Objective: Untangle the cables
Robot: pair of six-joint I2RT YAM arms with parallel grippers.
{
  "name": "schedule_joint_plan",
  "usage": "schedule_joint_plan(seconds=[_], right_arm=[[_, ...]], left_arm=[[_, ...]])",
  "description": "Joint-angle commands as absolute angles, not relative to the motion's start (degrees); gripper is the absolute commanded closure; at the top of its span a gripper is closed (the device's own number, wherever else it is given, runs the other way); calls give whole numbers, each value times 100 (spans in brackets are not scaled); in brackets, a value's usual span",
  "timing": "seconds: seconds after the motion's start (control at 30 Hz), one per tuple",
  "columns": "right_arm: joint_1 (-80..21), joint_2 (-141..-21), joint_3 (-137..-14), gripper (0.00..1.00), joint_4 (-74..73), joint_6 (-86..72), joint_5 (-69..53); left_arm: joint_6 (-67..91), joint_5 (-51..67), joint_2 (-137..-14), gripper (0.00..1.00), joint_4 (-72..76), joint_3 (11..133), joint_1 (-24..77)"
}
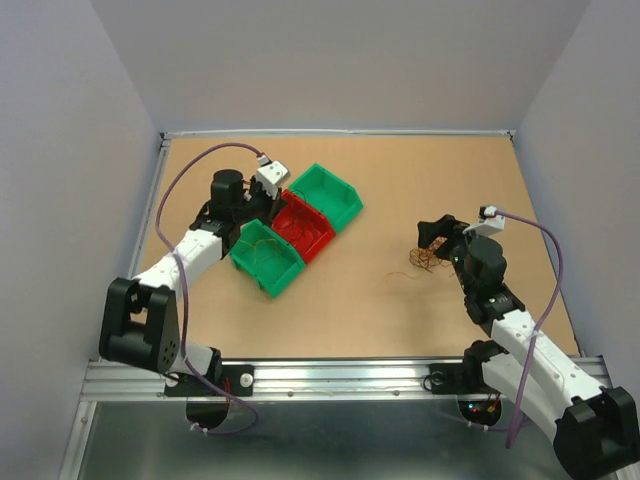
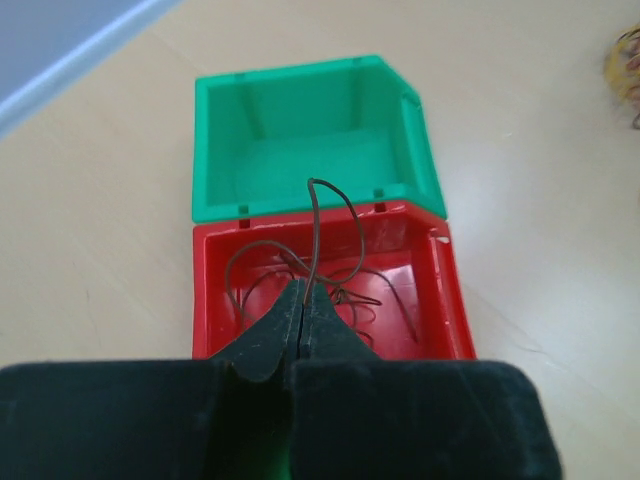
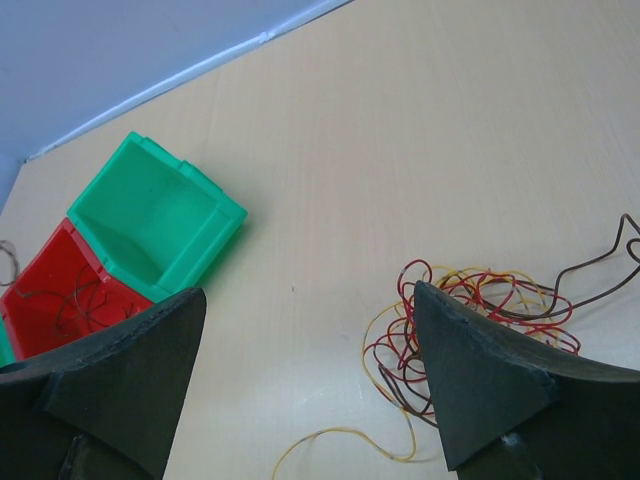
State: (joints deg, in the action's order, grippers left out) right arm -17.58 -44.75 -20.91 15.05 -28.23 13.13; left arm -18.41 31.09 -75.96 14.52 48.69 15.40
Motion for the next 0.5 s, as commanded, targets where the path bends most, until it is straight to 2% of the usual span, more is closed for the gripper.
schedule_joint_plan(seconds=[0.0,0.17,0.47], right_arm=[[-1740,-4359,-2109,11,1793,-2716,1327],[-1740,-4316,-2083,11,1767,-2690,1336],[-1740,-4333,-2109,11,1767,-2637,1283]], left_arm=[[-1934,2619,-8408,100,1240,5430,1564],[-2178,2522,-9043,100,845,5800,1582],[-3067,2015,-9079,100,97,6055,2012]])
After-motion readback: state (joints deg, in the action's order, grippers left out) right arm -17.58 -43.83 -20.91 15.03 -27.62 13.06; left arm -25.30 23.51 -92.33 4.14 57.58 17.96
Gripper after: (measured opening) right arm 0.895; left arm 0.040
